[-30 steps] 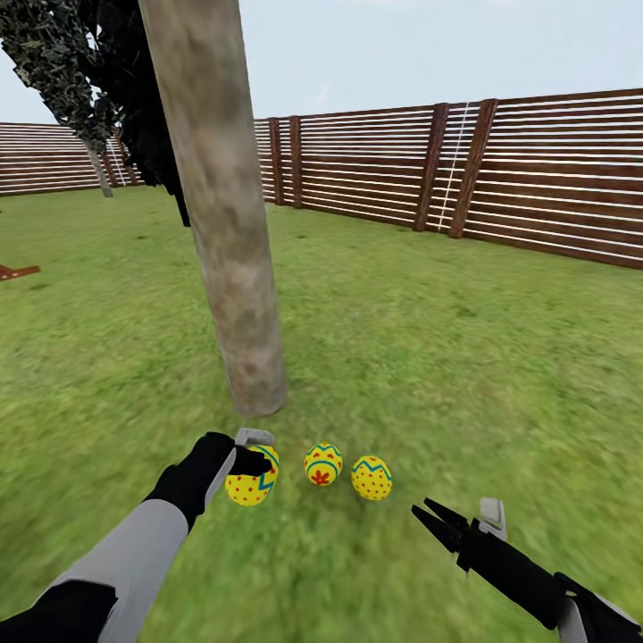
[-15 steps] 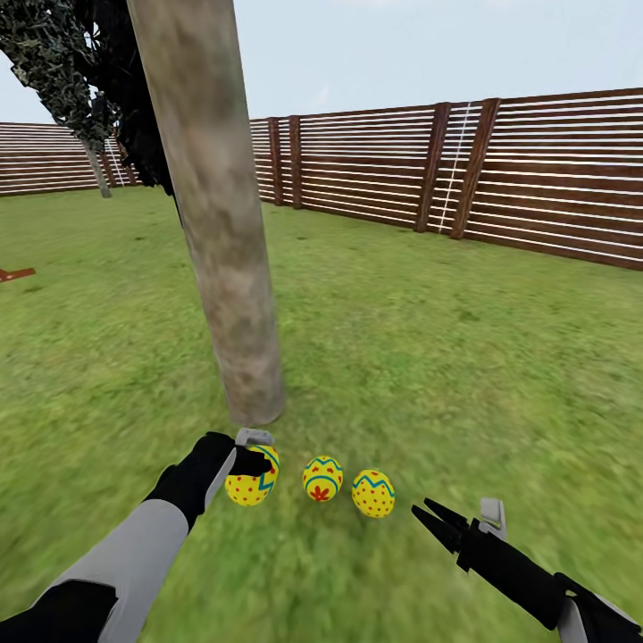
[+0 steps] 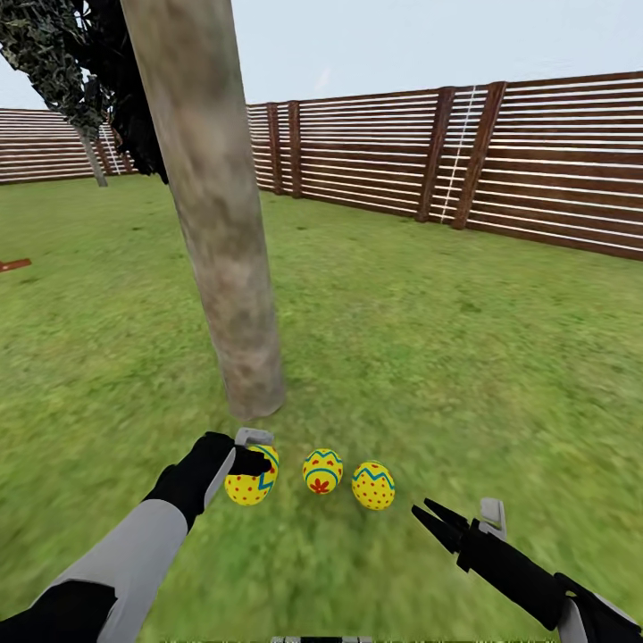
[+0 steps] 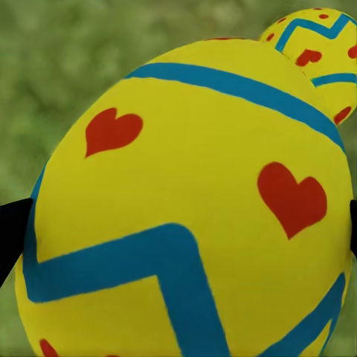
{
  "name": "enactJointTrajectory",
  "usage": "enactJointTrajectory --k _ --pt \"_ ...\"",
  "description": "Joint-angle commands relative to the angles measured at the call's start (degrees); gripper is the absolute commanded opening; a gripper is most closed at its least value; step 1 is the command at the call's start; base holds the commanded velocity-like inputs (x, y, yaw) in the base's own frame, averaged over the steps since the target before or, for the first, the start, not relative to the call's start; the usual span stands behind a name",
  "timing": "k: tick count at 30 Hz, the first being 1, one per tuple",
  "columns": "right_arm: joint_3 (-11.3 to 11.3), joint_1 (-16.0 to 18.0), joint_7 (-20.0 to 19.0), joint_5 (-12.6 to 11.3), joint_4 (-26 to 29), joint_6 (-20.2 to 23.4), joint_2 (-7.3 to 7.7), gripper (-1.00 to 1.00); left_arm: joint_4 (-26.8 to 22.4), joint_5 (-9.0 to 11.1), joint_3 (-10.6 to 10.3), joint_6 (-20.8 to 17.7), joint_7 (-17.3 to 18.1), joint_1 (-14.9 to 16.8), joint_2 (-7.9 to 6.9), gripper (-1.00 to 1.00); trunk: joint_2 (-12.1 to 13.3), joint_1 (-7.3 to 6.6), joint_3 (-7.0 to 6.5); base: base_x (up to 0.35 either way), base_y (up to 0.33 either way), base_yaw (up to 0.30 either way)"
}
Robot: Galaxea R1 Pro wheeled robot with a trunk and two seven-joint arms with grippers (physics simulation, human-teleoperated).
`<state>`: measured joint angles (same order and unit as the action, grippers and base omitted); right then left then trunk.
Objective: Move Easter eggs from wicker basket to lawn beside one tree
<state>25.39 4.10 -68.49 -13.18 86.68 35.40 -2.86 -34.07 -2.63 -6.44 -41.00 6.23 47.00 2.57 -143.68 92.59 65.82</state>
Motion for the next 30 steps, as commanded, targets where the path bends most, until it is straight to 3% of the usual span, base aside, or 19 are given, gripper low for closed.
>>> enactJointTrajectory --k 1,9,30 --pt "0.1 0.0 -0.3 -0.2 0.1 0.5 -0.03 1.0 -0.1 -0.3 -0.1 -0.2 0.3 0.0 -0.02 -1.0 0.0 0.01 0.28 0.0 0.0 0.0" --pt "0.1 0.0 -0.6 -0.1 0.2 0.4 -0.04 1.0 -5.4 -0.3 -0.1 -0.2 0.6 -0.3 -0.24 -1.0 -0.1 0.22 2.05 0.0 0.0 0.0" --pt "0.1 0.0 -0.5 -0.1 0.2 0.5 -0.02 1.0 -9.0 -0.3 -0.1 -0.2 0.2 -0.3 -0.38 -1.0 -0.4 0.76 6.7 0.0 0.0 0.0"
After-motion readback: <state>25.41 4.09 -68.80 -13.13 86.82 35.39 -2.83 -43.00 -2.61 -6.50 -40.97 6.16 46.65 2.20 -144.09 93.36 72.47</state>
